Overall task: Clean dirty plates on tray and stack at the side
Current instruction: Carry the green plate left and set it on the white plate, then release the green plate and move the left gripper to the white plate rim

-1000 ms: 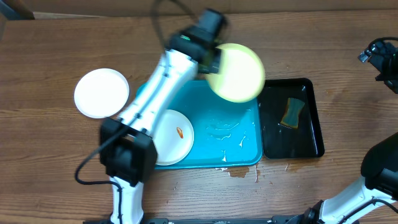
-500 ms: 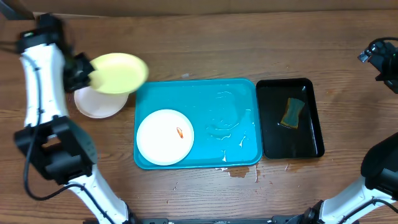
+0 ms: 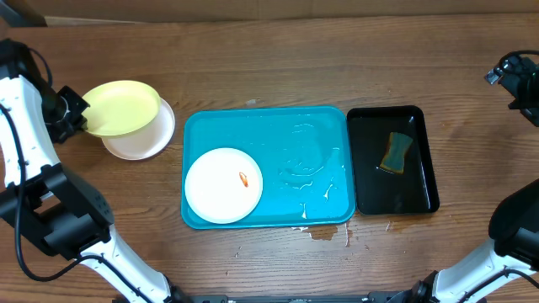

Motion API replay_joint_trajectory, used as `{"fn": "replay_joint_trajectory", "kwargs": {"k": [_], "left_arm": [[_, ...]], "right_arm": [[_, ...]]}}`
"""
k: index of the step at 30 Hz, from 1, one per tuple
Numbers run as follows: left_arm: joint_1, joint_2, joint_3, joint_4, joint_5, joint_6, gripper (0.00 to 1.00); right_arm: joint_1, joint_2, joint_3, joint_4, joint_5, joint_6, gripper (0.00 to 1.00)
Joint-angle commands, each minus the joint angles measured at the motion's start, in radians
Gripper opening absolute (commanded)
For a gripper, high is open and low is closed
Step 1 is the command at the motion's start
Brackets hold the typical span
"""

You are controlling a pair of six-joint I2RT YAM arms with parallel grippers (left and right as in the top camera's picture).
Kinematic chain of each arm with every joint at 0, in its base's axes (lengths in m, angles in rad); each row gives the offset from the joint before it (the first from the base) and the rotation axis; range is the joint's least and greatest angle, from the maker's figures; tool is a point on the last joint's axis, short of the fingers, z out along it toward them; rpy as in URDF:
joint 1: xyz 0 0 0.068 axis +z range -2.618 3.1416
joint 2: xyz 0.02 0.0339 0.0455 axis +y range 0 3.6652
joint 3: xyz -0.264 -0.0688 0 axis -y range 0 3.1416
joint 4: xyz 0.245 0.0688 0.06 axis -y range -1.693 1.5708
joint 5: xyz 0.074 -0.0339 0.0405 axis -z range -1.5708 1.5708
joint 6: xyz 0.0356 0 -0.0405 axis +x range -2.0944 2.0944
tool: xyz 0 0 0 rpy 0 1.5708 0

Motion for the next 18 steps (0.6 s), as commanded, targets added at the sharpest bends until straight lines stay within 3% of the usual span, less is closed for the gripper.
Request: {"fn": "replay_joint_trajectory", "kwargs": {"k": [1, 11, 12, 13, 15, 16, 18], "left_arm": [[-0.019, 0.007, -0.066, 0.045, 0.017, -0.032, 0.04], [-0.019, 0.007, -0.179, 0.187, 0.021, -0.04, 0.07], [-0.019, 0.007, -0.179, 0.192, 0.021, -0.039, 0.12], [-0.019, 0.007, -0.178, 0.195, 0.024, -0.039, 0.25], [-0.019, 0.007, -0.178, 0.195, 0.033, -0.039, 0.66], [-0.019, 0.007, -0.178, 0.195, 0.048, -0.034, 0.78], [-0.021, 0.007, -0.178, 0.19, 0.109, 0.012, 0.86]], "right_arm": [[-0.002, -0.006, 0.012, 0.006, -0.002, 0.007, 1.0], [-0.002, -0.006, 0.012, 0.006, -0.002, 0.006, 1.0], [-0.002, -0.006, 0.012, 0.006, -0.002, 0.007, 1.0], [-0.002, -0.006, 0.012, 0.006, -0.002, 0.007, 1.0], [-0.002, -0.006, 0.012, 0.006, -0.002, 0.007, 1.0], [-0.002, -0.006, 0.012, 0.006, -0.002, 0.007, 1.0], [-0.002, -0.006, 0.012, 0.006, -0.002, 0.007, 1.0]]}}
